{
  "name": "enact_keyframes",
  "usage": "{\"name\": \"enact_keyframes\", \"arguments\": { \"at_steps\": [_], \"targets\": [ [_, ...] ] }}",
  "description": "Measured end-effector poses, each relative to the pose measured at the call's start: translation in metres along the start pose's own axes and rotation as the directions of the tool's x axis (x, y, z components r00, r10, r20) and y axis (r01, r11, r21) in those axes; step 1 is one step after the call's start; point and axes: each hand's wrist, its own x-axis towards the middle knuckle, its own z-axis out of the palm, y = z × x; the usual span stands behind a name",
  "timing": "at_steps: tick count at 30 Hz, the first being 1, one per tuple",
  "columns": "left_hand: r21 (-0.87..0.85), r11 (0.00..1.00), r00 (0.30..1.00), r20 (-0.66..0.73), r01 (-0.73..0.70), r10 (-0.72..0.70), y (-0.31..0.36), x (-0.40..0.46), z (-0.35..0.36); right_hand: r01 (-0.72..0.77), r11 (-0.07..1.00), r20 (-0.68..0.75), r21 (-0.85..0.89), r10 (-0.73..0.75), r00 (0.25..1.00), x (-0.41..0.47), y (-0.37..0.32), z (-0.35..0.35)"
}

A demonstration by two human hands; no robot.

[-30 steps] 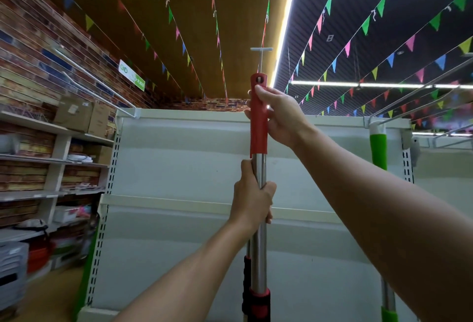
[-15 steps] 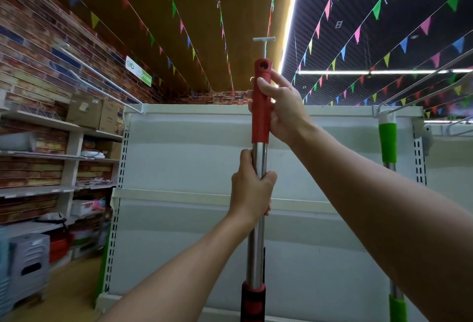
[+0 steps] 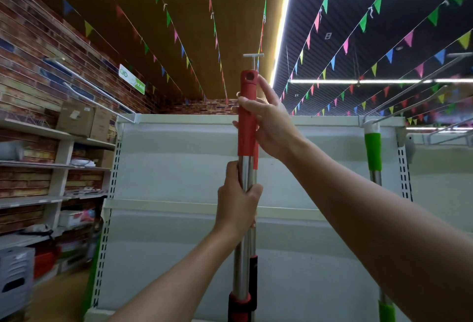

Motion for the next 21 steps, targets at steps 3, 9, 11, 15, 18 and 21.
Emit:
{"name": "enact_keyframes", "arguments": {
  "at_steps": [3,9,11,15,18,21],
  "targets": [
    [-0.018,1.000,0.999,-0.038,-0.008,0.007,-0.004,-0.002,-0.012,-0.081,0.990,0.071,-0.119,0.090,0.993,-0.010,0.014,-0.002],
    [-0.117,0.993,0.999,-0.028,0.027,-0.030,-0.005,-0.007,-0.026,-0.200,0.977,0.244,-0.076,0.213,0.946,-0.022,0.028,-0.001],
    [-0.130,0.991,0.999,-0.011,0.039,-0.041,-0.004,-0.012,-0.029,-0.222,0.975,0.269,-0.013,0.217,0.938,-0.025,0.027,0.004],
    [-0.119,0.990,0.997,0.032,0.079,-0.075,0.001,-0.024,-0.040,-0.208,0.978,0.220,0.018,0.199,0.955,-0.038,0.022,0.020],
    [-0.110,0.988,0.994,0.006,0.112,-0.112,0.009,-0.044,-0.048,-0.205,0.978,0.154,0.024,0.199,0.968,-0.055,0.015,0.037],
    [0.053,0.993,0.977,-0.191,0.109,-0.097,0.016,-0.081,-0.048,-0.165,0.986,0.122,-0.029,0.168,0.978,-0.075,0.010,0.055]
  ]
}}
